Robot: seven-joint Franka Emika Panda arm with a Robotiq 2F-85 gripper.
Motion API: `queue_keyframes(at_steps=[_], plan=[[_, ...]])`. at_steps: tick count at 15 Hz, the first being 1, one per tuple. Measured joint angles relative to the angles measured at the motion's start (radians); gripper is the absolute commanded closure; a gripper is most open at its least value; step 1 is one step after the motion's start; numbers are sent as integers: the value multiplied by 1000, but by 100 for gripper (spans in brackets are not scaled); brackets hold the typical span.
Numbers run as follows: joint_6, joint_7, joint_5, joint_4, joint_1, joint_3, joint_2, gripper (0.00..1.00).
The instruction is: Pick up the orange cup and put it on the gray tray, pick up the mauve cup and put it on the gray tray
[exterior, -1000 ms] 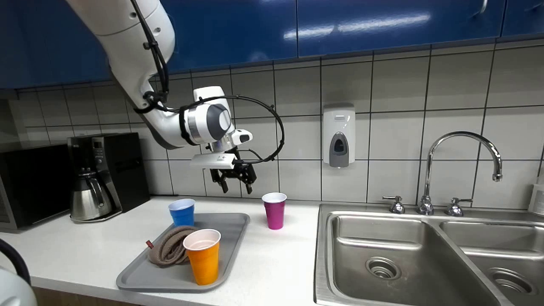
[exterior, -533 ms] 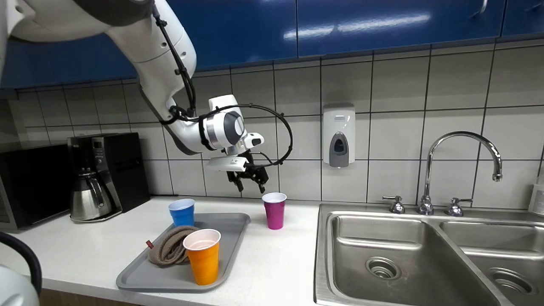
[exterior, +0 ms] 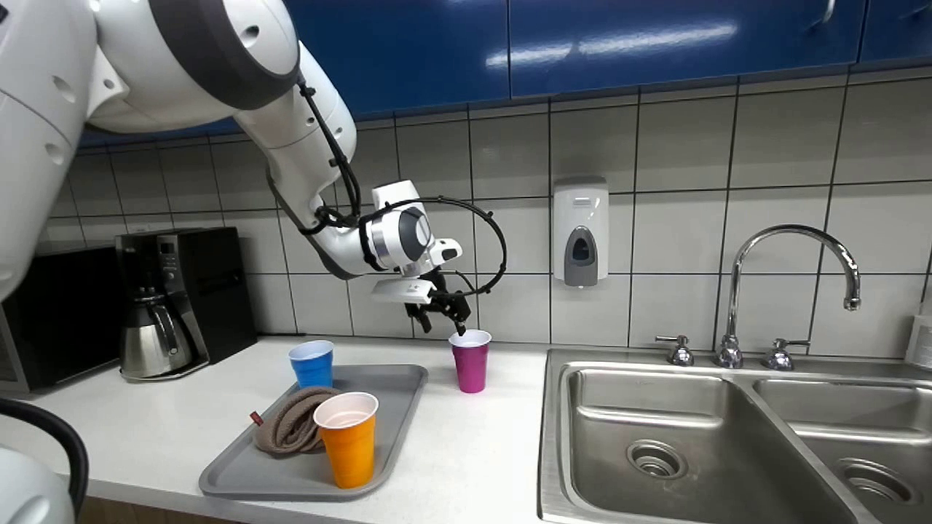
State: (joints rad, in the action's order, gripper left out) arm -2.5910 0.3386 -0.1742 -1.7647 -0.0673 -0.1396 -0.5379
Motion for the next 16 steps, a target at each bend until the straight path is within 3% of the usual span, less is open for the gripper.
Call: queue_keyframes(at_steps=[16], plan=[[17,47,4,158,-13,-42,-140,0]])
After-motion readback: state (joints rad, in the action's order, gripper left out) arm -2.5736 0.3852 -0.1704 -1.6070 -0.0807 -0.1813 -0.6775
